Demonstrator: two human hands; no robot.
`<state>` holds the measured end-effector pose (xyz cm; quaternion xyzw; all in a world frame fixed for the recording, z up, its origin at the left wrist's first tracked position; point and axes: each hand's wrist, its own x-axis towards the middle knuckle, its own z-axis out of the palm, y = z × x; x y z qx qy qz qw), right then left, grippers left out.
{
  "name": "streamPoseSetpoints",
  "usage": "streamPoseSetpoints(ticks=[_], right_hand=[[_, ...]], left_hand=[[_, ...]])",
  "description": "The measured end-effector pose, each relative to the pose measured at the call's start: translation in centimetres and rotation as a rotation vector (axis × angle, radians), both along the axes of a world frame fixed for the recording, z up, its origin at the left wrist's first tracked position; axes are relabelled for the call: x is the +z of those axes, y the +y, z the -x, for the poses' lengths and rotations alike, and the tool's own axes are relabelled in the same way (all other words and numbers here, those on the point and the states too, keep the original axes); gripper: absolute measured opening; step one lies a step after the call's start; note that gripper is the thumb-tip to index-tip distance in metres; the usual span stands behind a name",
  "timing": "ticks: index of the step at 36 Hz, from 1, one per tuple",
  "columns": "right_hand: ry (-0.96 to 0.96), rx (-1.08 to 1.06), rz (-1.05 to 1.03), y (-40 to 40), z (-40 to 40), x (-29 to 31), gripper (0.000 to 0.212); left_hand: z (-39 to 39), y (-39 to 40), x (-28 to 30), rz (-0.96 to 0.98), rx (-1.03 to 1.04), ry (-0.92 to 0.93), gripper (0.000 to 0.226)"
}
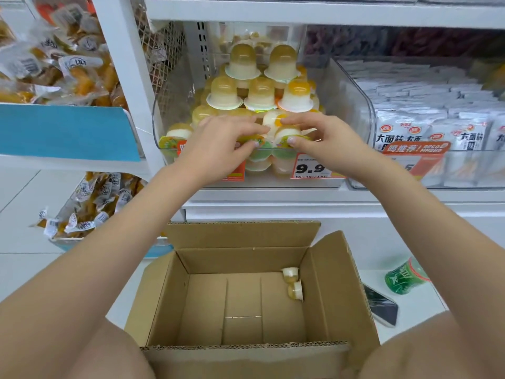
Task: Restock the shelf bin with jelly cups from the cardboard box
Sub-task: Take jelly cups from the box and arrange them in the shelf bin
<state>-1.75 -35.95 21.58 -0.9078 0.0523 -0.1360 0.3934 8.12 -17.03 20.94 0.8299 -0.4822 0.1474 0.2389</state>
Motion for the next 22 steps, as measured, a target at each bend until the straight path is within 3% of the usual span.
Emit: streamPoseSetpoints(ticks=[3, 6, 10, 13, 18, 22], right_hand=[[-0.008, 0.008, 0.052, 0.4, 0.3, -0.2, 0.044], [-0.08, -0.03, 0.071, 1.0, 1.1, 0.0, 0.051], [-0.253, -0.09, 0.132, 1.4, 3.5, 0.8, 0.028], [-0.256, 0.01, 0.052, 1.8, 5.7, -0.1, 0.017], [0.135, 0.21, 0.084, 2.0, 6.5, -6.6, 0.015], [0.633, 0.422, 0.414, 1.3, 5.9, -14.2, 0.02]], left_hand=[[0.4, 0.3, -0.4, -0.009, 0.01, -0.047, 0.038], [0.9, 1.2, -0.9, 0.109, 0.007, -0.032, 0.04], [3.1, 3.2, -1.4, 0.283, 0.037, -0.135, 0.024], [5.1, 4.2, -3.2, 0.282, -0.014, -0.149, 0.011], [7.5, 4.6, -11.0, -0.137, -0.129, 0.188, 0.01], [7.8, 3.8, -18.2, -0.537, -0.104, 0.437, 0.022]])
